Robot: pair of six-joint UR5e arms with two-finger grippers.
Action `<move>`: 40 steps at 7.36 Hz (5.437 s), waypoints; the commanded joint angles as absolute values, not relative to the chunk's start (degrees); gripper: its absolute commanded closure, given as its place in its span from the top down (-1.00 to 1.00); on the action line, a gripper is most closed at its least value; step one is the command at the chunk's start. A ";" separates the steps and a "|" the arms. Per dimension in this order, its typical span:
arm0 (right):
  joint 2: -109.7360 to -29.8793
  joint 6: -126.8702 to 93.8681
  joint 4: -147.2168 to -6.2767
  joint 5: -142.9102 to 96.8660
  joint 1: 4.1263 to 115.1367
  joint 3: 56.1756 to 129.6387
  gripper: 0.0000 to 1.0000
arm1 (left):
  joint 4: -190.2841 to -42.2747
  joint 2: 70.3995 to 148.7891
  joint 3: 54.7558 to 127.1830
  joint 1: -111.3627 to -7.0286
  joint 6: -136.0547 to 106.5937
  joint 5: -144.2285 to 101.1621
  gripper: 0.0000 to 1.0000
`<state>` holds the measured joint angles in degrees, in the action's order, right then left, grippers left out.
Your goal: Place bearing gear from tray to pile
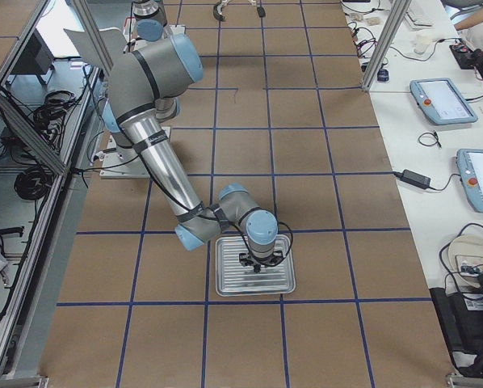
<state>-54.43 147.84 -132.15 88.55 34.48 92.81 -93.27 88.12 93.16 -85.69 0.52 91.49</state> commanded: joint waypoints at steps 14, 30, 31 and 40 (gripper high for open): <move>-84.35 111.32 -99.98 88.59 49.19 92.99 -0.52 | -92.99 88.15 93.16 -85.25 0.62 93.08 1.00; -70.07 0.64 -123.26 87.98 109.50 92.99 -0.35 | -89.66 92.01 93.43 -84.55 0.53 92.81 1.00; -69.18 0.44 -124.79 88.07 110.03 93.16 -0.30 | -88.60 93.07 93.51 -84.55 0.35 92.81 1.00; -86.10 43.22 -100.75 92.96 88.48 93.34 -0.05 | -67.20 105.96 92.29 -91.31 -3.15 91.94 1.00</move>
<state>-80.93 28.87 -106.18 90.24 96.40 93.06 -73.32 102.11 92.79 -89.68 -1.73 92.40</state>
